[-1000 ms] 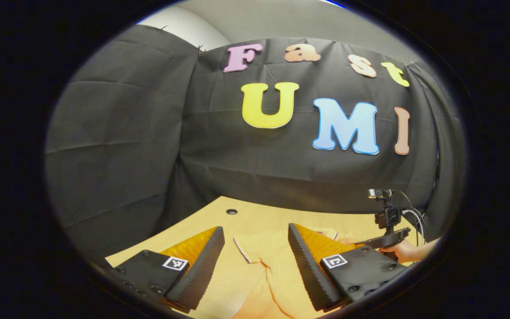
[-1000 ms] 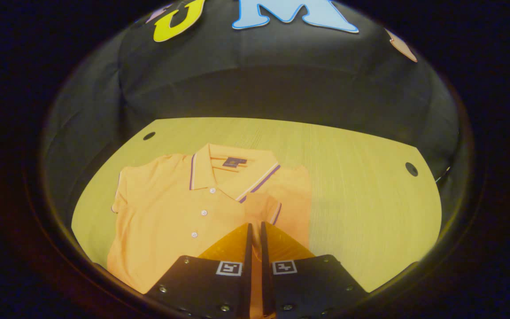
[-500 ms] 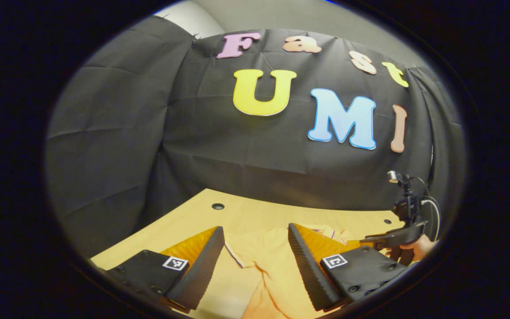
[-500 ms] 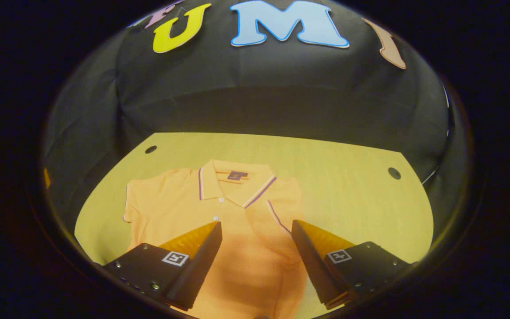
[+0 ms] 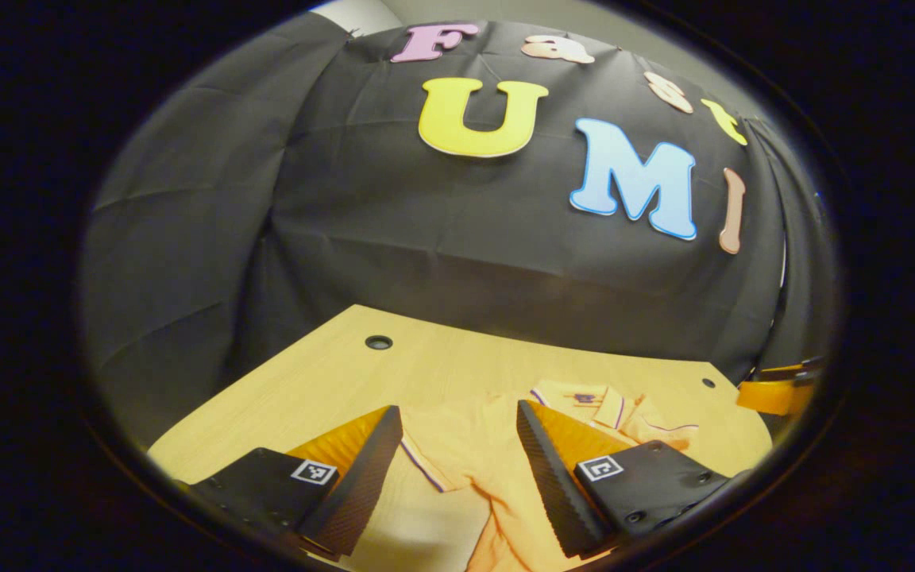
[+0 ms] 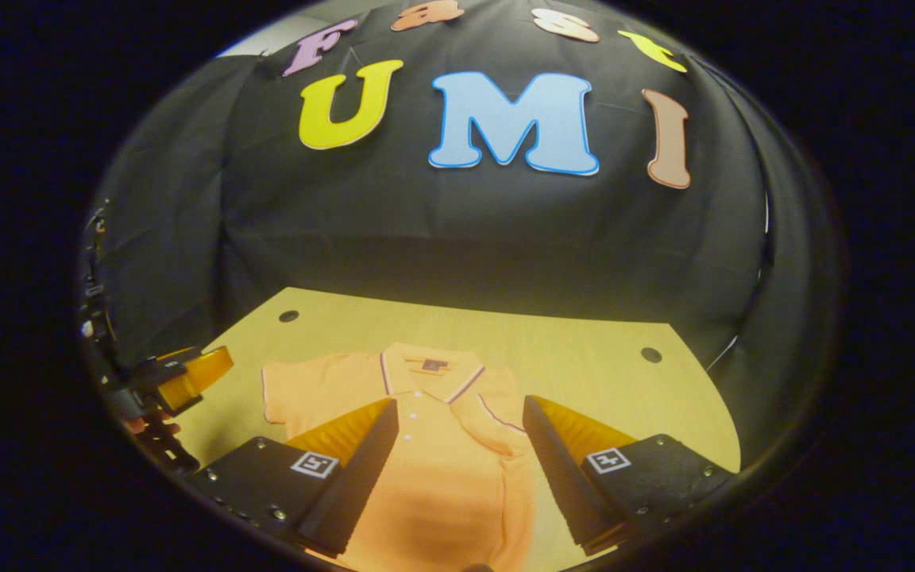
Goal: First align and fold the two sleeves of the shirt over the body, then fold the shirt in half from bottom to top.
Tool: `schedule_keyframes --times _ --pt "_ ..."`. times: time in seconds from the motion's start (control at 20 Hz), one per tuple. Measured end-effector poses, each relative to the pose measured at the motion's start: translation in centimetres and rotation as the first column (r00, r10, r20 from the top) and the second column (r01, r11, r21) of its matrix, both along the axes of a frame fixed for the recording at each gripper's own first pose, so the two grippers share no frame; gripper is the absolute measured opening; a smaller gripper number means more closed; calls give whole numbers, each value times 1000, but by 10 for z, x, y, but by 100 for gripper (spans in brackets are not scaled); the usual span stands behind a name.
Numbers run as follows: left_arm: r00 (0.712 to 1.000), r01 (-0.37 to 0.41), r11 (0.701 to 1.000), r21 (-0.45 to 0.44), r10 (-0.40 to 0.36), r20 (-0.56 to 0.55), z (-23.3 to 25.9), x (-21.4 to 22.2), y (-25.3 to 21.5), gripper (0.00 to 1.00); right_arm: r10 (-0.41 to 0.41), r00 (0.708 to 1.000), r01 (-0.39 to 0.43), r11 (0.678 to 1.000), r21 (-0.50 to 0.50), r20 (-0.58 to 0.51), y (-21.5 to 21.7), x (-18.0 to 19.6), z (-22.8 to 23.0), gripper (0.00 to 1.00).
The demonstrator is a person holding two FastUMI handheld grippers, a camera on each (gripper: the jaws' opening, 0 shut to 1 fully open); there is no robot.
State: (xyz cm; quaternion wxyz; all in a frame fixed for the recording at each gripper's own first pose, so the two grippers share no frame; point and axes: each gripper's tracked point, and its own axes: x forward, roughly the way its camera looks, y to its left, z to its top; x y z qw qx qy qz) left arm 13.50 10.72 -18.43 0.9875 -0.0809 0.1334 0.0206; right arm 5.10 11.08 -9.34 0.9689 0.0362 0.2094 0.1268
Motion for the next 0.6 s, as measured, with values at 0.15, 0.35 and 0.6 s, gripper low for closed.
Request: schedule_keyframes --times 0.15,0.35,0.6 --pt "999 -28 1000 1 28 -25 -19 23 11 95 -9 1000 9 1000 -4 17 -3 -27 11 97" --pt "995 -76 997 -19 75 -63 -45 43 31 95 -52 996 51 999 14 71 -14 -52 26 97" --pt "985 -111 993 -31 106 -140 -83 58 41 94 -81 992 80 997 18 101 -31 -69 33 97"
